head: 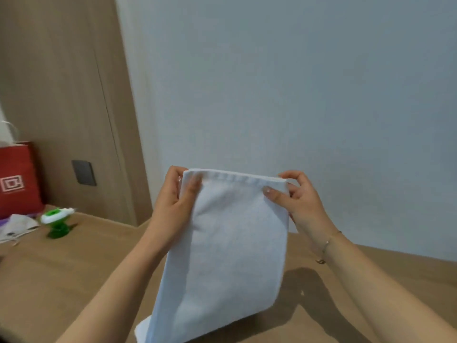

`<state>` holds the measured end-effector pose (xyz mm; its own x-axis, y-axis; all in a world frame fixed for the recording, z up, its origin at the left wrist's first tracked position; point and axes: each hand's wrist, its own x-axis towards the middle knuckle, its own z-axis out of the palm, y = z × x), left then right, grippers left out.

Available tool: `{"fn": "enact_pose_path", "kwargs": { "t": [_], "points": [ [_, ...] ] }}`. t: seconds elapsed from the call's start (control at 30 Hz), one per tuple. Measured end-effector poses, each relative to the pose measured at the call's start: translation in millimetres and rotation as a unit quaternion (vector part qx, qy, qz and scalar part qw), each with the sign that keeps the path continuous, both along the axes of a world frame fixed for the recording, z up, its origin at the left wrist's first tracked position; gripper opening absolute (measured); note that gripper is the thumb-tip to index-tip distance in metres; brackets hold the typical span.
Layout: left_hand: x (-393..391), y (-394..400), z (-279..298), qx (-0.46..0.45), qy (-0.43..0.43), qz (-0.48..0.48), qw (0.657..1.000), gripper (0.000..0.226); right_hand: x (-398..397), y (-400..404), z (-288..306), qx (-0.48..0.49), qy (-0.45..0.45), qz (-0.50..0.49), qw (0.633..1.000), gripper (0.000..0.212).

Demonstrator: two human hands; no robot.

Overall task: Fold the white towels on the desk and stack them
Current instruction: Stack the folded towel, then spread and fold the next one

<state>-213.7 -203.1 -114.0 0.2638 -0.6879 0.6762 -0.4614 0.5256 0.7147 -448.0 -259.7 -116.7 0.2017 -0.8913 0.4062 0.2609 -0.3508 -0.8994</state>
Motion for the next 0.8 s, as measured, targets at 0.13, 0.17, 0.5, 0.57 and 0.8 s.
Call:
{"fn": "enact_pose_path", "kwargs": {
  "t": [0.13,0.17,0.5,0.57,0.8],
  "points": [
    [39,-47,-6,0.022,0.040,0.015,0.999,0.023,50,-40,-6,0.033,-0.076,0.007,0.997,0.045],
    [48,-57,-3,0.023,0.046,0.017,0.999,0.024,61,-48,-4,0.030,-0.091,0.002,0.995,0.043],
    [109,-102,73,0.083,0.103,0.011,0.991,0.020,136,-82,57,0.138,-0.067,-0.057,0.987,0.049],
    [124,-96,100,0.103,0.095,0.013,0.990,0.022,147,-78,85,0.155,-0.065,-0.062,0.984,0.043],
    [170,-50,202,0.143,0.153,-0.029,0.977,0.027,192,-39,194,0.171,-0.099,-0.035,0.980,0.035]
  ]
}}
